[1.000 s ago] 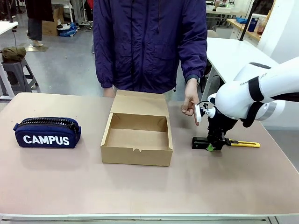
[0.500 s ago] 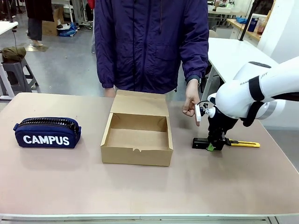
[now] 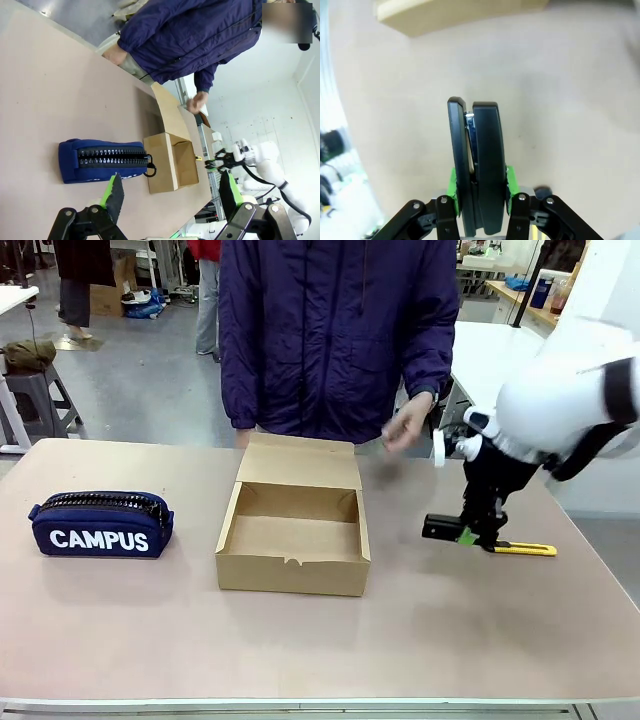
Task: Pack the item into the box.
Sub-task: Pick up the item indicated by the person and place it inside the Mailer Box.
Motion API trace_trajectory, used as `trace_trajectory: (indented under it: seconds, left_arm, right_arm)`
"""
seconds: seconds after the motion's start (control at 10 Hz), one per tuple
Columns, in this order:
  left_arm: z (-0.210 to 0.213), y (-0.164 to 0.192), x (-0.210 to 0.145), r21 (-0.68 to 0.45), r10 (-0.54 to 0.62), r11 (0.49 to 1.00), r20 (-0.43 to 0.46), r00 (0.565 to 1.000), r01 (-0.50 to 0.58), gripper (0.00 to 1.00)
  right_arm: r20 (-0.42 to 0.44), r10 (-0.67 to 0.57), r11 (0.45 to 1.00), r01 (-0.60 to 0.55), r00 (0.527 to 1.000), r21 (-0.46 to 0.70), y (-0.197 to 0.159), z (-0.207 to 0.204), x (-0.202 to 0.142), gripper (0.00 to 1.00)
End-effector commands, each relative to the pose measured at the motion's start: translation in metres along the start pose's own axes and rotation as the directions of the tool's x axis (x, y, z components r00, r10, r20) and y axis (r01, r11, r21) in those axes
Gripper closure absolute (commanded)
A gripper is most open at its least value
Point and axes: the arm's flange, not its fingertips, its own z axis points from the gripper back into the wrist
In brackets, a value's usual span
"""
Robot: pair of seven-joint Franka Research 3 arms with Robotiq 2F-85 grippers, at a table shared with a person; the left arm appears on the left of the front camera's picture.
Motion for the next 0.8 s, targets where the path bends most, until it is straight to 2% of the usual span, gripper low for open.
trace_trajectory:
  seconds: [0.0,0.1,0.2,0.3,0.5,0.7]
  left_arm:
    - [0.0,-0.001,0.001,-0.02,-0.013,1.0,0.014,1.0,0.013,0.0]
    - [0.0,-0.001,0.001,-0.02,-0.013,1.0,0.014,1.0,0.013,0.0]
    - [0.0,-0.001,0.001,-0.02,-0.013,1.0,0.014,1.0,0.013,0.0]
    - [0.0,-0.001,0.001,-0.02,-0.013,1.0,0.014,1.0,0.013,0.0]
    - [0.0,-0.001,0.001,-0.02,-0.013,1.0,0.014,1.0,0.013,0.0]
    - [0.0,-0.001,0.001,-0.02,-0.013,1.0,0.014,1.0,0.013,0.0]
  right_arm:
    - [0.043,-0.05,0.999,0.051,0.998,-0.019,0.036,0.036,0.024,1.0]
    - [0.115,-0.038,0.999,0.039,0.993,-0.008,0.043,0.046,0.044,1.0]
    - [0.147,-0.087,0.996,0.088,0.985,0.003,0.044,0.049,0.073,1.0]
    - [0.178,-0.081,0.996,0.074,0.981,0.042,0.05,0.047,0.11,1.0]
    - [0.184,-0.069,0.998,0.065,0.981,0.027,0.061,0.032,0.172,1.0]
    - [0.191,-0.081,0.996,0.088,0.978,-0.027,0.061,0.0,0.218,1.0]
